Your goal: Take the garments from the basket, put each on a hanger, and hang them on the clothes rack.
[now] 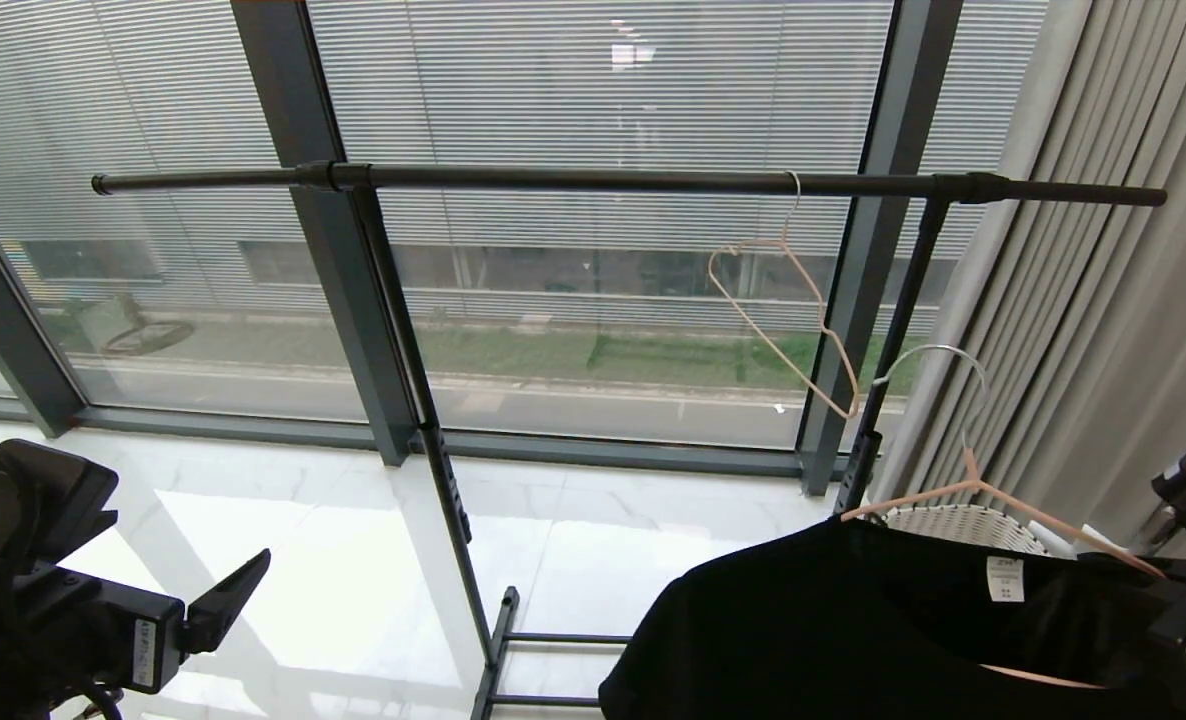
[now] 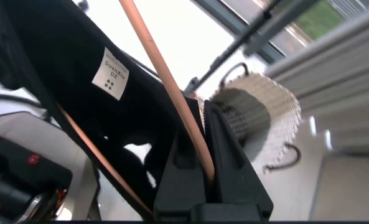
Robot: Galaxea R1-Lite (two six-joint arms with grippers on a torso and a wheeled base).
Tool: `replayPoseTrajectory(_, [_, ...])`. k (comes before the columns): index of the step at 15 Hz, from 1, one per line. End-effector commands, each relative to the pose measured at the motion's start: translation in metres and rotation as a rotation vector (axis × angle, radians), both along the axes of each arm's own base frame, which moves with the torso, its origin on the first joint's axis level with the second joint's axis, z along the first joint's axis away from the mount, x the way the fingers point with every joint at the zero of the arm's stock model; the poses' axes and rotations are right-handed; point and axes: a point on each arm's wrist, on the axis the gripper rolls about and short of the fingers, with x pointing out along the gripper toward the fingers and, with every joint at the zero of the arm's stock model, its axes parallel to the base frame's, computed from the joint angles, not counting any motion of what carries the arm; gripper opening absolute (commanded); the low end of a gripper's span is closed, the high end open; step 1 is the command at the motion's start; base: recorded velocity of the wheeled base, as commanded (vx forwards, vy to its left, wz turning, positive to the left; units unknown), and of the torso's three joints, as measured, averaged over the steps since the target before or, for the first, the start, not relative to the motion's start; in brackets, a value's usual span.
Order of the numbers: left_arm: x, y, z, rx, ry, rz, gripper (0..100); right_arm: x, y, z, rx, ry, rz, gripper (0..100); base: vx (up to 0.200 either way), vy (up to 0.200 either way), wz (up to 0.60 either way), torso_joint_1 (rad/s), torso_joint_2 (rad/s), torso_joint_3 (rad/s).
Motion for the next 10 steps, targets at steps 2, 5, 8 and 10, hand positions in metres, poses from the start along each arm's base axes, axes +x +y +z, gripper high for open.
replayPoseTrajectory(2, [-0.002, 0.000, -0.006, 0.008, 0.021, 0.001, 100, -0.002, -0.017, -0.002, -0.007, -0.015, -0.139, 0, 0.000, 0.000, 0.00, 0.000, 0.00, 0.000])
replayPoseTrajectory(5, [-0.001, 0.000, -0.005, 0.012, 0.019, -0.001, 100, -0.007, -0.024, -0.007, -0.005, -0.013, -0.188, 0, 0.000, 0.000, 0.00, 0.000, 0.00, 0.000])
replayPoseTrajectory(8, [-0.001, 0.000, -0.006, 0.012, 0.023, -0.001, 100, -0.006, -0.035, -0.008, -0.002, -0.009, -0.288, 0, 0.000, 0.000, 0.00, 0.000, 0.00, 0.000])
replayPoseTrajectory(10, [-0.001, 0.000, -0.007, 0.015, 0.028, -0.003, 100, -0.005, -0.042, -0.008, -0.002, -0.009, -0.355, 0, 0.000, 0.000, 0.00, 0.000, 0.00, 0.000])
